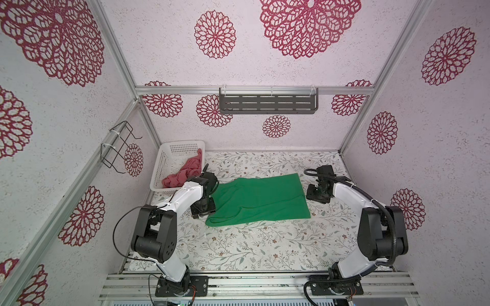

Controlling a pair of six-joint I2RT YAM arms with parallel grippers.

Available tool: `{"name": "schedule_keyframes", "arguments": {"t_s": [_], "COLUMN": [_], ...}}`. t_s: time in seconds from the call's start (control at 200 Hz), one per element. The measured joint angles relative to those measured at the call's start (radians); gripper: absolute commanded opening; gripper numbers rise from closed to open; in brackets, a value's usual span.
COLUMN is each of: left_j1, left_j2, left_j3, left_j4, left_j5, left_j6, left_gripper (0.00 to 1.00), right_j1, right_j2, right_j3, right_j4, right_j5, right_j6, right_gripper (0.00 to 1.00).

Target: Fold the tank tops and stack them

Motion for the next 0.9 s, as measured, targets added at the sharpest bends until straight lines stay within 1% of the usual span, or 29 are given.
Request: {"name": "schedule_keyframes", "arguments": {"t_s": [0.09,0.18,0.245,0.335,0.44,0.5,0.57,0.716,0.901], "left_j1": [-0.002,-0.016,-0.05,-0.136,-0.252,-0.299,-0.338,-0.355,-0.352], "left_j2": [-0.008,-0.008,-0.01,0.01,0.127,0.209,0.284,0.388,0.405], "left_j3": [0.055,0.099,0.116,0.14,0.243,0.291,0.314,0.309,0.274], "left_j4": [-0.048,-0.056,-0.024,0.043,0.094,0.137,0.181,0.227,0.26], "left_j5": [-0.042,-0.041,-0.006,0.054,0.108,0.134,0.166,0.213,0.227], "left_j6": [0.004,-0.006,-0.032,-0.076,-0.103,-0.11,-0.119,-0.132,-0.135], "left_gripper": [0.56,0.53,0.5,0.47,0.42,0.41,0.39,0.38,0.37], "right_j1": [0.03,0.077,0.109,0.14,0.146,0.144,0.141,0.134,0.131], "right_j2": [-0.012,0.009,0.033,0.071,0.095,0.1,0.107,0.108,0.07], "right_j3": [-0.006,-0.007,-0.007,-0.009,-0.04,-0.065,-0.09,-0.14,-0.2], "right_j4": [0.01,0.022,0.033,0.056,0.093,0.105,0.113,0.135,0.188], "right_j5": [-0.012,-0.022,-0.031,-0.041,-0.051,-0.05,-0.046,-0.02,0.006], "right_j6": [0.013,0.029,0.04,0.06,0.082,0.089,0.094,0.113,0.125], "right_gripper": [0.45,0.43,0.4,0.35,0.31,0.3,0.28,0.27,0.27]}}
